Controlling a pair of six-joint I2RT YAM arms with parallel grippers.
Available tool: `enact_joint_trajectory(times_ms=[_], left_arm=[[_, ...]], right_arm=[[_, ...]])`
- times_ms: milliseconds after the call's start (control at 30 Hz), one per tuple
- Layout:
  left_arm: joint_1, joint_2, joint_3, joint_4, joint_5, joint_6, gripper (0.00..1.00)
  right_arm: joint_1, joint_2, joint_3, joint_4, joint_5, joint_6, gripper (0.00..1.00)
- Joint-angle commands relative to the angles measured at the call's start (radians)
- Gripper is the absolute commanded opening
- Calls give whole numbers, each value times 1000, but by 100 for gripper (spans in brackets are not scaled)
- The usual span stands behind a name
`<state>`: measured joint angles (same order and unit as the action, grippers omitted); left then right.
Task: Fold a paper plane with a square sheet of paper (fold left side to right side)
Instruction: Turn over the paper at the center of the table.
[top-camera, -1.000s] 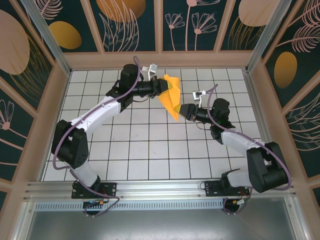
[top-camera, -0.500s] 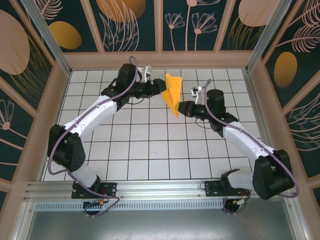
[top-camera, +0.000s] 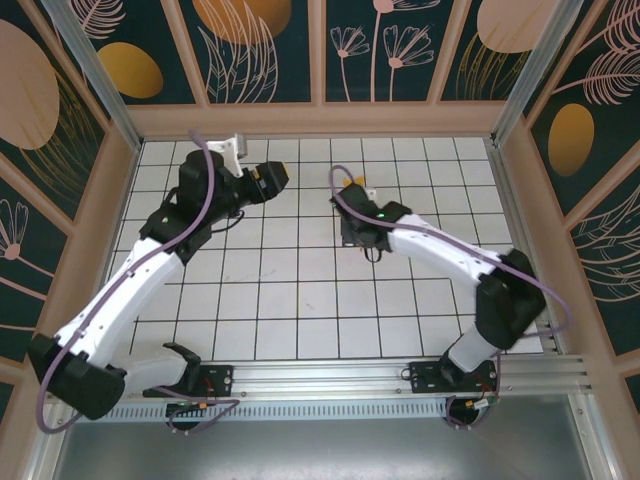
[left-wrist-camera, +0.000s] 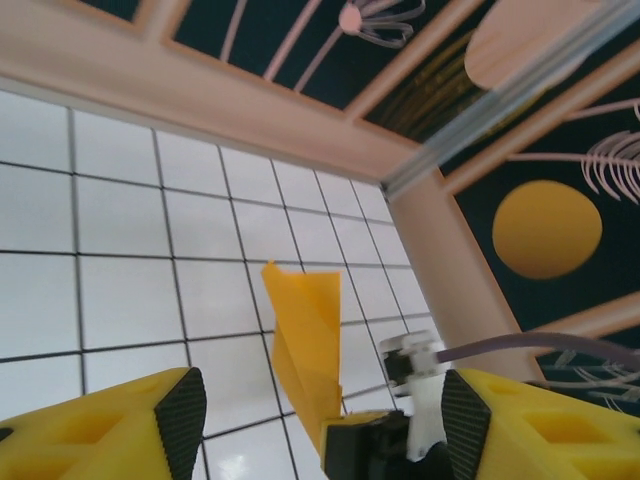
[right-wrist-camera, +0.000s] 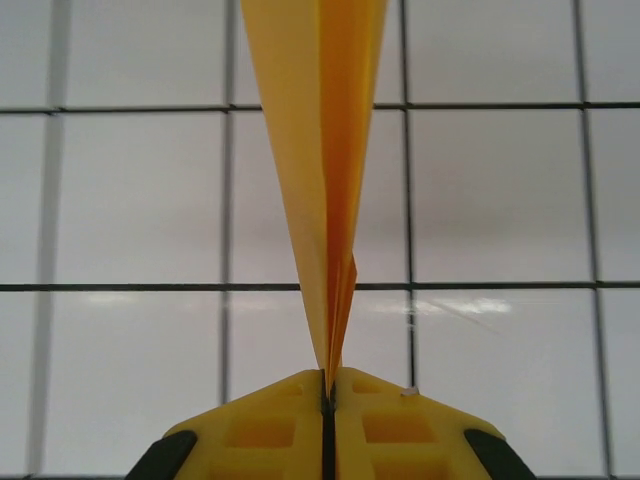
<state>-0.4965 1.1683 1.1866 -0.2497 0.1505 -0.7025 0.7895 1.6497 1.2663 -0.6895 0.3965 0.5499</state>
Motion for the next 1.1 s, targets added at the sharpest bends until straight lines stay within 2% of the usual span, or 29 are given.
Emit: enact_joint_trajectory(times_ms=[0,167,367,467,667,767,900,1067], left_arm=[[1,-79,-51,4,-123,5,67],[1,-122,-73,2,-140,0,69],[2,-119,-61,-28,-157,18,69],[2,-119,-64,-28,-164,23,69],[1,-106,-83,-28,-158,17,70],[2,-94,-109,-17,-151,-7,70],[2,-57,-173,52,-90,-57,71],[0,93,-243,213,119,-129,70]], right_arm=[[59,153,116,-263,269,80,13],[100,373,272,-349,329,69,13],[119,526,370,-355,298,22,16],[125,532,367,-311,232,-14,25],[122,349,214,-100,14,-47,52],[98,204,110,-23,-76,-28,61],[29,10,-36,65,-174,-18,62],[-142,-232,-262,246,-346,-26,65]])
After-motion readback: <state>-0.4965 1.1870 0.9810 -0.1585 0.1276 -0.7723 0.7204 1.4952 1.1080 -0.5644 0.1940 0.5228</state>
